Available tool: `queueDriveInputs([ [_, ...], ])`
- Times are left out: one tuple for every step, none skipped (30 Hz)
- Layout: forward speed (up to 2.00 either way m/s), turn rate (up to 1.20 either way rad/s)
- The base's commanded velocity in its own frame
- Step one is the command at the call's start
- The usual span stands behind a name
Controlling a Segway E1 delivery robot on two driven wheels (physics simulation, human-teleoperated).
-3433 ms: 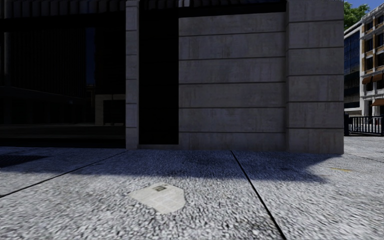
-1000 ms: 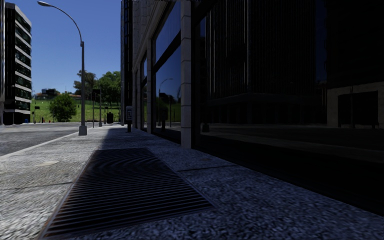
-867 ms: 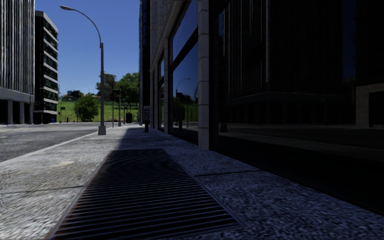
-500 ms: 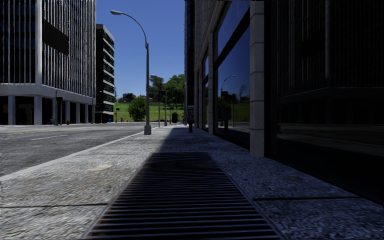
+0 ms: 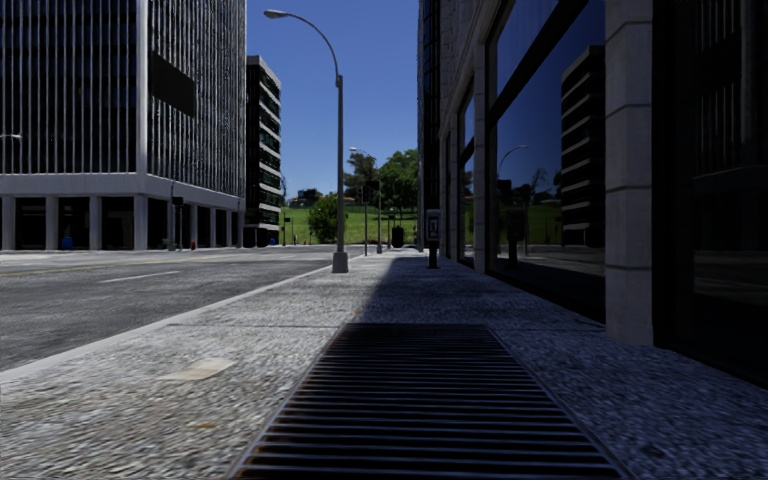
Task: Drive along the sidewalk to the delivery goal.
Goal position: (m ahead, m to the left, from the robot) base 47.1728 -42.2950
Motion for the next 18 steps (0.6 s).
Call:
queueDriveInputs([
  [2.0,0.0],
  [2.0,0.0],
  [2.0,0.0],
  [2.0,0.0],
  [2.0,0.0],
  [2.0,0.0],
  [2.0,0.0],
  [2.0,0.0],
  [2.0,0.0],
  [2.0,0.0],
  [2.0,0.0],
  [2.0,0.0],
  [2.0,0.0],
  [2.0,0.0],
  [2.0,0.0],
  [2.0,0.0],
  [2.0,0.0],
  [2.0,0.0],
])
